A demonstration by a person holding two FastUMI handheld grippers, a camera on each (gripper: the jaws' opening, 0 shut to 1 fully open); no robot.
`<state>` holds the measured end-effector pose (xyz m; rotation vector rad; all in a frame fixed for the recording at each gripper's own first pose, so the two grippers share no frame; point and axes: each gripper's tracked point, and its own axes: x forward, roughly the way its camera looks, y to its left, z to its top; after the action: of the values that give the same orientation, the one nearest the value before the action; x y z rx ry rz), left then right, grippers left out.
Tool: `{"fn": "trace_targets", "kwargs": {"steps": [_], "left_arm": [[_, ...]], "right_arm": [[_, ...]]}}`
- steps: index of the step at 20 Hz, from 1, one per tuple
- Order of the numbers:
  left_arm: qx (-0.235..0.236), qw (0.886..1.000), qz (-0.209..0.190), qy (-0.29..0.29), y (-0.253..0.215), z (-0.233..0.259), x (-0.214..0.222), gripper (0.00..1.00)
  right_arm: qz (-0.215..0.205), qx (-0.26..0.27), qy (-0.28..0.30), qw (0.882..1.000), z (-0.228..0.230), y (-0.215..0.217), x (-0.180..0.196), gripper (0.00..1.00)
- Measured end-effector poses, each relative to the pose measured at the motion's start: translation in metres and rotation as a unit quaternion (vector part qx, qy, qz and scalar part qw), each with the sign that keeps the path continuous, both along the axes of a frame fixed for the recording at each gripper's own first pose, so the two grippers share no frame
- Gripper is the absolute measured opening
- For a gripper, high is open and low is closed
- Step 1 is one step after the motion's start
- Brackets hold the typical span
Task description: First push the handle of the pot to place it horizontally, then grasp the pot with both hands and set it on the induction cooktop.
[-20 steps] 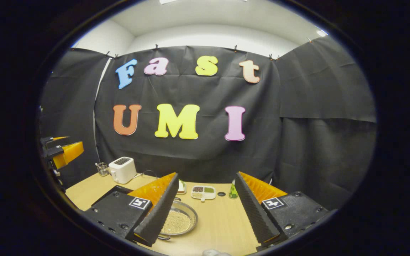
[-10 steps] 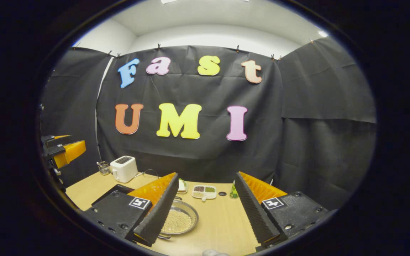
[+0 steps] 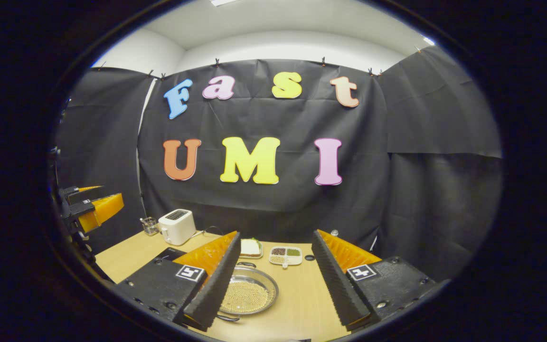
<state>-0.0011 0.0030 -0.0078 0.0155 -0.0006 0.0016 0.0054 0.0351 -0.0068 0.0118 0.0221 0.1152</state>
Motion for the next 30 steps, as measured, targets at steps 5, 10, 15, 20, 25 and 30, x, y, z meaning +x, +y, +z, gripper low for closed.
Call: {"fn": "trace_targets", "kwargs": {"steps": [5, 10, 15, 20, 25, 30], "left_arm": [[-0.003, 1.0, 0.006, -0.003, 0.008, -0.003, 0.0, 0.96], [-0.002, 1.0, 0.013, -0.001, 0.017, -0.009, 0.003, 0.96], [-0.008, 1.0, 0.026, 0.004, 0.031, -0.017, 0.002, 0.96], [-0.015, 0.999, 0.041, 0.008, 0.043, -0.025, 0.002, 0.96], [-0.018, 0.998, 0.052, 0.016, 0.055, -0.033, 0.004, 0.96], [-0.018, 0.998, 0.058, 0.019, 0.059, -0.036, 0.001, 0.96]], "right_arm": [[0.062, 0.001, 0.037, 0.997, -0.014, 0.037, 0.007, 0.47], [0.103, -0.013, 0.081, 0.991, -0.046, 0.069, 0.021, 0.04], [0.158, -0.008, 0.152, 0.976, -0.097, 0.11, 0.027, 0.04], [0.185, -0.036, 0.211, 0.959, -0.155, 0.14, 0.031, 0.04], [0.205, -0.055, 0.28, 0.936, -0.221, 0.163, 0.026, 0.04], [0.212, -0.066, 0.344, 0.912, -0.283, 0.177, 0.018, 0.04]]}}
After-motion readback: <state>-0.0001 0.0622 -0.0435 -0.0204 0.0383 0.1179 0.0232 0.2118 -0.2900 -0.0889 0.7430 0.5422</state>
